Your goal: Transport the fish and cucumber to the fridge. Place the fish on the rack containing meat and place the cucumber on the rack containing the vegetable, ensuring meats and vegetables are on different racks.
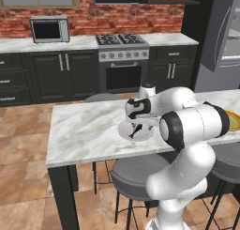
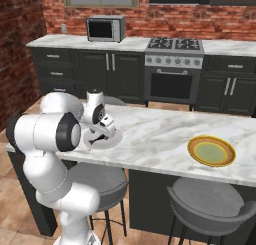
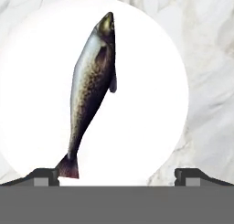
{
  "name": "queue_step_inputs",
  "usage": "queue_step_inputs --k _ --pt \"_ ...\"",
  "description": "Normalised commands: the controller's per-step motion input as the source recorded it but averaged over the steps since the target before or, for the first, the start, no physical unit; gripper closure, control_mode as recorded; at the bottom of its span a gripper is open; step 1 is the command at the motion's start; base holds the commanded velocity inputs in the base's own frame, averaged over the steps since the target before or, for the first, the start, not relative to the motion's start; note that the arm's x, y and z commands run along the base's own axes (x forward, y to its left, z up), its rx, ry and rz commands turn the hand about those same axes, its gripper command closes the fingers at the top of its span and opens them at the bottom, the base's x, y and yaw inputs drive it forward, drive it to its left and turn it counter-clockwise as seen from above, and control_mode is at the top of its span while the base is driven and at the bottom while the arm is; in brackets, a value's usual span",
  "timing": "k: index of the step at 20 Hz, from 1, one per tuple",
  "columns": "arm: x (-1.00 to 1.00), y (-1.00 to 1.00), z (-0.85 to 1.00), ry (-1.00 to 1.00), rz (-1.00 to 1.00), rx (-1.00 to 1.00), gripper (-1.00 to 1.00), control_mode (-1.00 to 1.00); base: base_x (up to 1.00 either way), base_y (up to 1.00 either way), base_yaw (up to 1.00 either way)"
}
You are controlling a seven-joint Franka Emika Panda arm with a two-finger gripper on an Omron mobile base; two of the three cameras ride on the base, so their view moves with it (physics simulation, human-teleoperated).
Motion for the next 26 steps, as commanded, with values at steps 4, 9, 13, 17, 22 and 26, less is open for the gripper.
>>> queue_step_inputs --k 4,9,13,17,22,26 --pt "0.47 0.00 -0.36 0.01 0.00 0.00 -1.00 -1.00 0.00 0.00 0.00" --pt "0.49 0.00 -0.35 0.00 0.00 0.00 -1.00 -1.00 0.00 0.00 0.00" --pt "0.39 0.00 -0.36 0.00 0.00 0.00 -1.00 -1.00 0.00 0.00 0.00" --pt "0.28 0.00 -0.33 0.00 0.00 0.00 -1.00 -1.00 0.00 0.00 0.00" --pt "0.00 0.07 -0.50 0.05 0.00 0.00 1.00 -1.00 0.00 0.00 0.00" --pt "-0.11 0.14 -0.60 0.07 0.00 0.00 1.00 -1.00 0.00 0.00 0.00"
